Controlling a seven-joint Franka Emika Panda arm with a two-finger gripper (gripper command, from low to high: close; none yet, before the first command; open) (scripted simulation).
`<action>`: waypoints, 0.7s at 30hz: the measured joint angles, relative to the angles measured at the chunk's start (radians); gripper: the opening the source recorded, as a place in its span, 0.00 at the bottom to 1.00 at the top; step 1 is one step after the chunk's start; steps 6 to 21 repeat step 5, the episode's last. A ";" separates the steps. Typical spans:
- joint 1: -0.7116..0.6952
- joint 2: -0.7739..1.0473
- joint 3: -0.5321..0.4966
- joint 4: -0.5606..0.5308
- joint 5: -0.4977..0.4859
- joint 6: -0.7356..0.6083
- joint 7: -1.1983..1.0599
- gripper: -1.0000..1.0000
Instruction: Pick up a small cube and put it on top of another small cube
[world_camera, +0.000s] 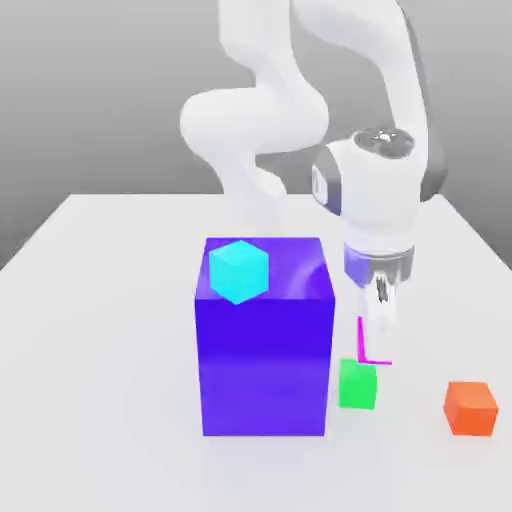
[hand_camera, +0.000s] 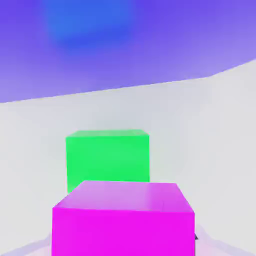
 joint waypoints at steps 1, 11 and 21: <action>-0.005 0.011 0.000 0.000 -0.019 0.011 0.013 0.00; -0.008 0.049 -0.027 -0.003 -0.138 0.055 0.096 0.00; -0.008 0.049 -0.027 -0.003 -0.138 0.055 0.096 0.00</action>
